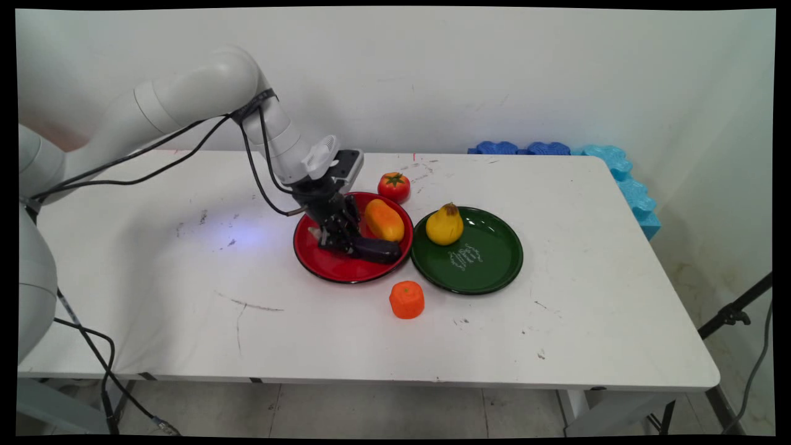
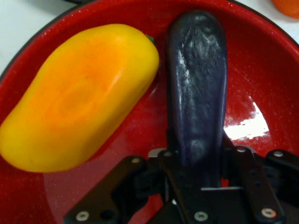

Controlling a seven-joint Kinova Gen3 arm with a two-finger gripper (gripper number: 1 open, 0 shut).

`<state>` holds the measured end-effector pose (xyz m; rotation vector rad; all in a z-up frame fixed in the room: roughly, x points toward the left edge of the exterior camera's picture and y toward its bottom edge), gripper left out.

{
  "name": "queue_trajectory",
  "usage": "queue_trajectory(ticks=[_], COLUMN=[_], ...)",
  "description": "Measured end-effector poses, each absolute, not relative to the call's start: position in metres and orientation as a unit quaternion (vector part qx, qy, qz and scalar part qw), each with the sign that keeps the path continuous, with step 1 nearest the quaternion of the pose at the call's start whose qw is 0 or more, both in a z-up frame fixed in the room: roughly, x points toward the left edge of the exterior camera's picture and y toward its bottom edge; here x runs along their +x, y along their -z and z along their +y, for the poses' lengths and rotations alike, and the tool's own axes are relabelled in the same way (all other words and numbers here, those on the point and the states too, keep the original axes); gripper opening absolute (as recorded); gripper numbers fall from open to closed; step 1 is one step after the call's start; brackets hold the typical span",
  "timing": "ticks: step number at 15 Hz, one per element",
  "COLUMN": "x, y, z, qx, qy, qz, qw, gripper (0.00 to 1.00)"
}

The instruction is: Place the picked object on the table

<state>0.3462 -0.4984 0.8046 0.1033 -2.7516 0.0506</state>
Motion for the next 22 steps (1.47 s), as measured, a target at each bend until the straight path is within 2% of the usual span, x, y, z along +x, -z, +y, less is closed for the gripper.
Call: queue_trajectory(ticks=[3, 7, 15, 22], x=[0.345, 0.349, 0.346, 0.317], y=[-0.808, -0.833, -0.925, -0.97], z=[-0.493, -0.481, -0.439, -0.394], qx=[0.036, 0.041, 0.087, 0.144], qy=[-0.017, -0.022, -0.03, -0.022], qz=[-0.98, -0.977, -0.964, -0.952], qw=[0.196, 0.206, 0.249, 0.27], gripper=[0.0, 0.0, 0.0, 0.0])
